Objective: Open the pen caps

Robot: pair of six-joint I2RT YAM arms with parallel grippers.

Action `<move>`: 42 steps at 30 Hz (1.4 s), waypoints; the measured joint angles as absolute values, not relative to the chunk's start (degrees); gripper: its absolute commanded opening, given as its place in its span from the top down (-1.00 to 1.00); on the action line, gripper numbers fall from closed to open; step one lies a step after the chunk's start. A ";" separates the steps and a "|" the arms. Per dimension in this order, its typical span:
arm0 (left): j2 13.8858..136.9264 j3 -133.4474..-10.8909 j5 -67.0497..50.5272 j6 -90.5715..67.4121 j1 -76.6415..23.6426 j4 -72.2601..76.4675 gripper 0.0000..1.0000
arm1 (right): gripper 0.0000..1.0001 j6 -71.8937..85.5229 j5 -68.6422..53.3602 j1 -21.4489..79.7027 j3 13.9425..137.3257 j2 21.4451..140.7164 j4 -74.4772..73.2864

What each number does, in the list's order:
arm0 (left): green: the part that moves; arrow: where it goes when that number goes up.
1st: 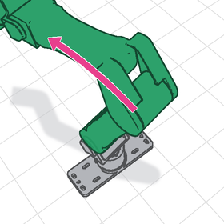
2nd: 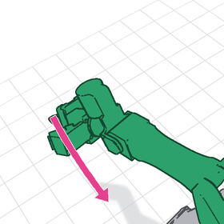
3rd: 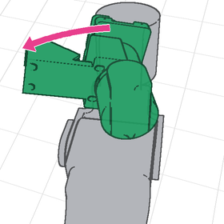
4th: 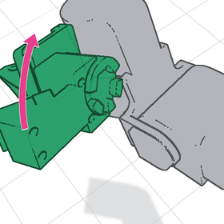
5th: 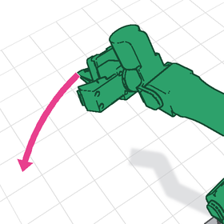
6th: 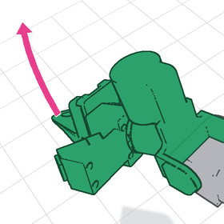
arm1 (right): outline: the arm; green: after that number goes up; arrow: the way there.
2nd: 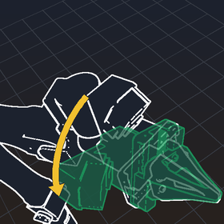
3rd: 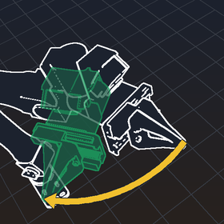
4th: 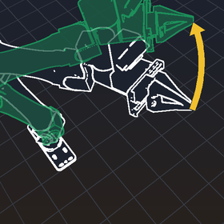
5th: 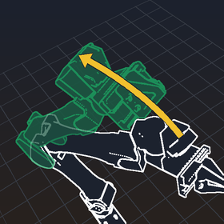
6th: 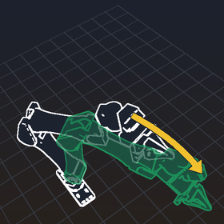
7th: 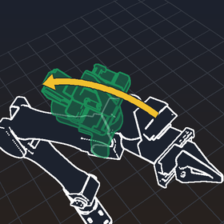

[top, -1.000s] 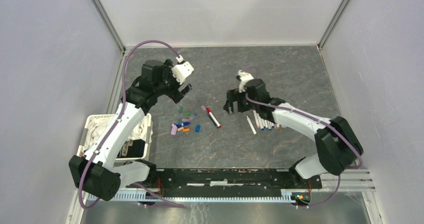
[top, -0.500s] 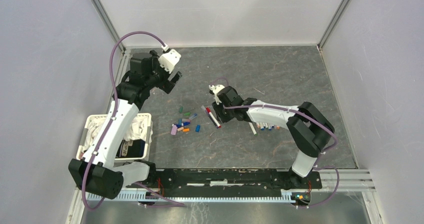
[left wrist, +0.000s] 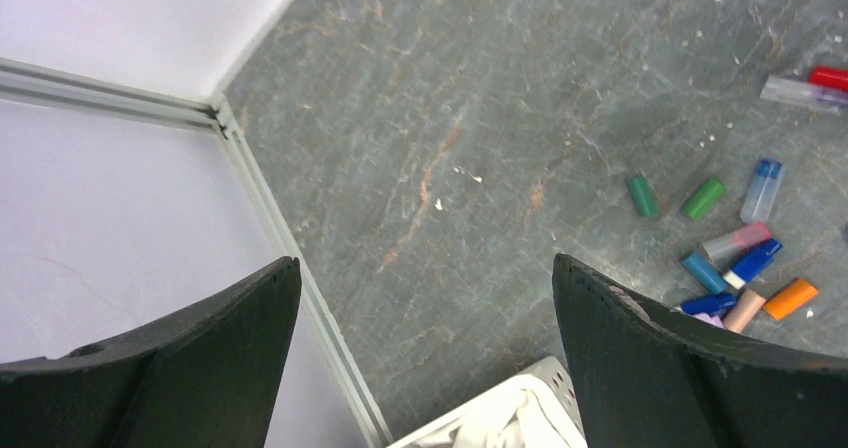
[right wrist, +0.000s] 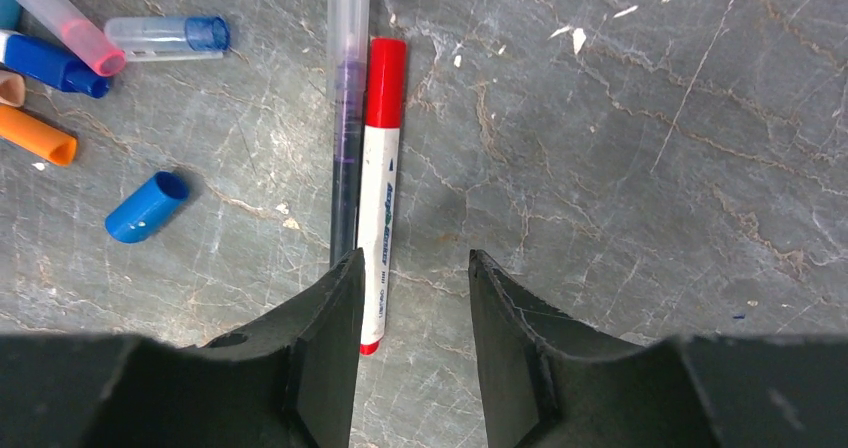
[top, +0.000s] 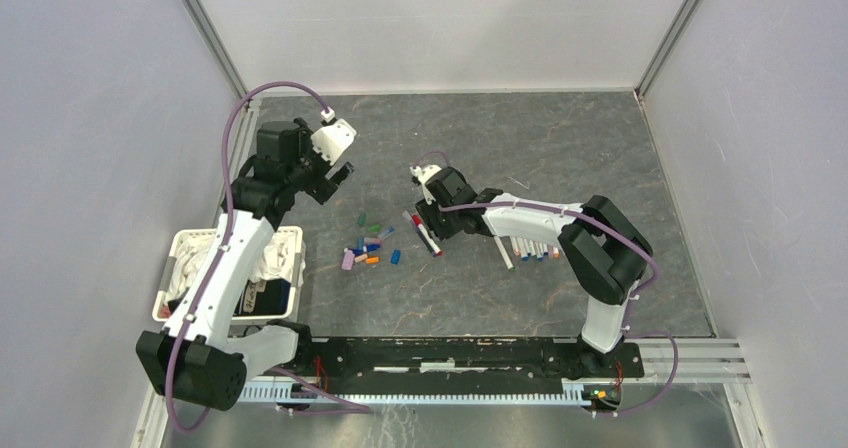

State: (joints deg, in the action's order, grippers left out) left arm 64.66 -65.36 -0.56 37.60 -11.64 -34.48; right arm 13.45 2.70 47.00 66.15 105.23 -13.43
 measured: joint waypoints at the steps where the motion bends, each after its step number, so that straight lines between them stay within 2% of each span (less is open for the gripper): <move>1: 65.45 -65.23 -0.86 37.58 -11.62 -35.03 -1.00 | 0.05 13.47 2.66 47.00 66.41 105.23 -13.50; 7: 70.30 -65.23 -3.46 36.51 -11.60 -36.64 -0.98 | 0.07 13.65 1.30 47.07 66.85 105.30 -13.47; 17: 70.78 -65.21 -6.37 33.36 -11.60 -37.19 -0.96 | 0.13 13.67 -0.27 47.27 66.85 106.06 -13.45; 27: 70.78 -65.21 -9.63 32.77 -11.60 -37.85 -0.95 | 0.34 13.69 -0.38 47.53 66.70 107.81 -13.39; 34: 71.85 -65.19 -14.09 32.80 -11.60 -40.53 -0.94 | 0.39 13.67 1.30 47.59 66.17 108.38 -11.81; 37: 72.18 -64.95 -16.38 32.80 -11.62 -41.15 -0.99 | 0.56 13.65 2.28 47.64 65.47 108.27 -10.28; 40: 72.18 -64.51 -19.46 32.82 -11.84 -41.71 -1.00 | 0.95 13.58 2.81 47.53 64.60 107.81 -9.28; 42: 72.18 -63.83 -21.78 32.93 -12.47 -41.80 -1.00 | 1.00 13.52 2.52 47.24 63.83 107.13 -8.97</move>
State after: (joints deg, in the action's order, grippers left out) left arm 72.18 -63.83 -21.78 32.93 -12.47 -41.80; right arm 13.52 2.52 47.24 63.83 107.13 -8.97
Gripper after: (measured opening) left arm 0.994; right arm 0.077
